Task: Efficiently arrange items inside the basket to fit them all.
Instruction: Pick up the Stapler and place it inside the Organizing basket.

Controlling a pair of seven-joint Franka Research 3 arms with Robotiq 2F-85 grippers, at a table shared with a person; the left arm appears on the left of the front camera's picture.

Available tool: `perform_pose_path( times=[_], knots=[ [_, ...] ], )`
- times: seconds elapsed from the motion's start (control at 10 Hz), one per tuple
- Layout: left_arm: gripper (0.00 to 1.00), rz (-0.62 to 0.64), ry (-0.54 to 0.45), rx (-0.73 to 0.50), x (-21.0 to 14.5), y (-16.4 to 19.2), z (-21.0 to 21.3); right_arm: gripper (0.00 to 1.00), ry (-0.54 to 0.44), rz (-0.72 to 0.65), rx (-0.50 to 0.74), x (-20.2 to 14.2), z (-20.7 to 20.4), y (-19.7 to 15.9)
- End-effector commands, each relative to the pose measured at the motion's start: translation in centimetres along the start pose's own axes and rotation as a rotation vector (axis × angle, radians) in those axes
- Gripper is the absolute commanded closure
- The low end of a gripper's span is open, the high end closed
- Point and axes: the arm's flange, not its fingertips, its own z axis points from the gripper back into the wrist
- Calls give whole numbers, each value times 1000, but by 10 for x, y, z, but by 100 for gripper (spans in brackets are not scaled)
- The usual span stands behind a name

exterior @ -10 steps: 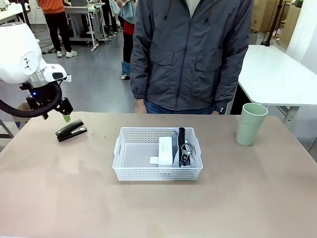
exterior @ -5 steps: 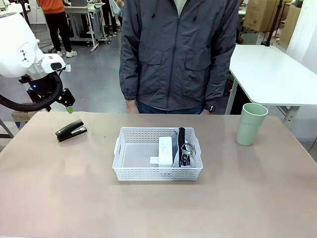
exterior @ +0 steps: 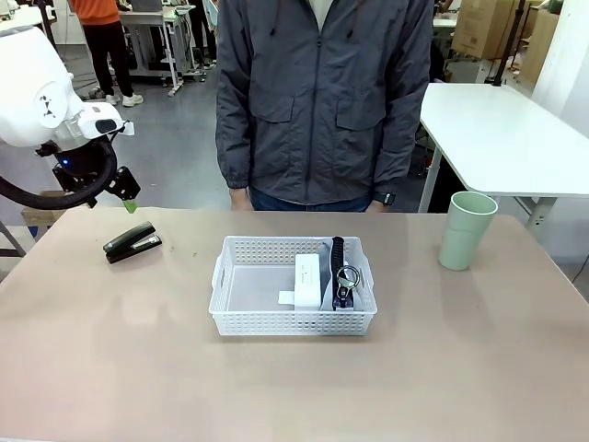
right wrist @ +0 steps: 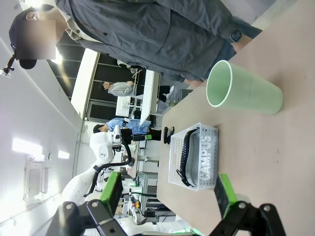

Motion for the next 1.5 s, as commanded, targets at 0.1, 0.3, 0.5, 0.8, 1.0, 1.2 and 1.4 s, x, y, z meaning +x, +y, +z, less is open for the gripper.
perform_pose_path(
  times=[0.1, 0.3, 0.5, 0.8, 1.0, 1.2, 1.4],
  knots=[
    [0, -380, 5, -93, -1, 8, -6, 0, 0, 7, 8, 0, 1, 0],
    [0, -617, -31, -73, -6, 13, -13, 0, 0, 7, 8, 0, 1, 0],
    [0, -722, -15, -163, -9, 18, -14, 0, 0, 7, 8, 0, 1, 0],
    [0, -763, -54, -157, -2, 23, -23, 0, 0, 7, 8, 0, 1, 0],
    [0, -743, -69, -155, 3, 28, -29, 0, 0, 7, 8, 0, 1, 0],
    [0, -731, -71, -132, 6, 31, -47, 0, 0, 7, 8, 0, 1, 0],
    [0, -738, -25, -95, 2, 34, -75, 0, 0, 7, 8, 0, 1, 0]
  ],
)
